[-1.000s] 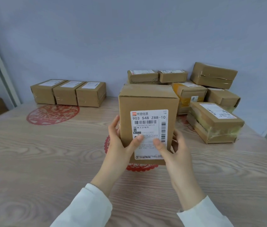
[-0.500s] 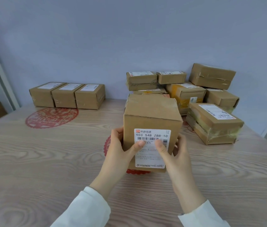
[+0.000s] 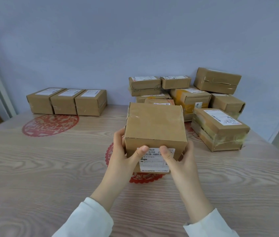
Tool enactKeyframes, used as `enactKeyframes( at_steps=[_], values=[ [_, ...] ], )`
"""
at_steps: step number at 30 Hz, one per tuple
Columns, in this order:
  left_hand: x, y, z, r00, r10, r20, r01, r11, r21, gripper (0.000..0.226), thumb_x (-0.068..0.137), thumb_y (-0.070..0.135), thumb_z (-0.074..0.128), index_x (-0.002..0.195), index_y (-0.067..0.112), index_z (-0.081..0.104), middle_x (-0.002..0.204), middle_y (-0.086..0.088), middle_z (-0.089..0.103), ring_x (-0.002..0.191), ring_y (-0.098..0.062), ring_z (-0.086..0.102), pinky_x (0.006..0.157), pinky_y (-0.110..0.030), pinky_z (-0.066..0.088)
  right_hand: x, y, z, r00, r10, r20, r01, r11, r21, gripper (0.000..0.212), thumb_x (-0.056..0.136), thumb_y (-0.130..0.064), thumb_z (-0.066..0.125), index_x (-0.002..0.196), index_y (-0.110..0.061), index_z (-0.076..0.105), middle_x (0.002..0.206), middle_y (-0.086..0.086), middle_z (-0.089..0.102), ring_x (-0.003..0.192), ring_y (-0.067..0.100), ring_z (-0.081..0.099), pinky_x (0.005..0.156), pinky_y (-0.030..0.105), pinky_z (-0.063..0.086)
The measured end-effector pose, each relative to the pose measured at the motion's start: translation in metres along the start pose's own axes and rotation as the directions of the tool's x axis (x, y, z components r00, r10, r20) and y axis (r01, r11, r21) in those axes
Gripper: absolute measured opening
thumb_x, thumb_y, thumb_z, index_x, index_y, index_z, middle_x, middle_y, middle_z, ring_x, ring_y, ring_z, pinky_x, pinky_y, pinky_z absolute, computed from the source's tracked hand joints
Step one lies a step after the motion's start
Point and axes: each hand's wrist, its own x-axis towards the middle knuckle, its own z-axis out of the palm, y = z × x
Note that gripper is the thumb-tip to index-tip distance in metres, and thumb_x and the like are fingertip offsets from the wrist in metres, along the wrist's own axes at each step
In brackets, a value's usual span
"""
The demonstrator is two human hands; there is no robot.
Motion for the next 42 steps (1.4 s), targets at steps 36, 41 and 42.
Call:
enactKeyframes(
  at_steps=[36, 41, 42],
  values=[
    [-0.005, -0.005, -0.021, 0.992, -0.067, 0.107, 0.067, 0.998, 0.008, 0.086, 0.065, 0.040, 0.069, 0.142, 0.025, 0.033, 0.128, 0.010, 0.055, 0.107, 0.008, 0.057, 0.077, -0.009, 0.049, 0.003, 0.007, -0.017, 0.985, 0.024, 0.171, -0.008, 0.996, -0.091, 0.060, 0.068, -0.043, 0.066, 0.122, -0.022, 0.053, 0.113, -0.007, 0.066, 0.099, -0.002, 0.063, 0.078, 0.013, 0.050],
    [-0.004, 0.001, -0.017, 0.994, -0.061, 0.093, 0.065, 0.997, -0.035, 0.085, 0.064, 0.036, 0.065, 0.139, 0.019, 0.029, 0.118, 0.013, 0.055, 0.092, 0.015, 0.059, 0.069, -0.008, 0.048, 0.002, 0.009, -0.015, 0.987, -0.017, 0.161, 0.043, 0.985, -0.165, 0.059, 0.068, -0.046, 0.063, 0.123, -0.024, 0.051, 0.111, -0.011, 0.064, 0.096, -0.006, 0.061, 0.075, 0.009, 0.047],
    [-0.004, 0.002, -0.017, 0.994, -0.060, 0.094, 0.064, 0.997, -0.040, 0.081, 0.066, 0.034, 0.063, 0.138, 0.018, 0.030, 0.116, 0.012, 0.055, 0.089, 0.015, 0.059, 0.068, -0.007, 0.048, 0.002, 0.009, -0.015, 0.987, -0.019, 0.162, 0.046, 0.986, -0.162, 0.064, 0.069, -0.044, 0.064, 0.126, -0.020, 0.051, 0.113, -0.009, 0.064, 0.097, -0.005, 0.061, 0.074, 0.008, 0.047]
  ],
)
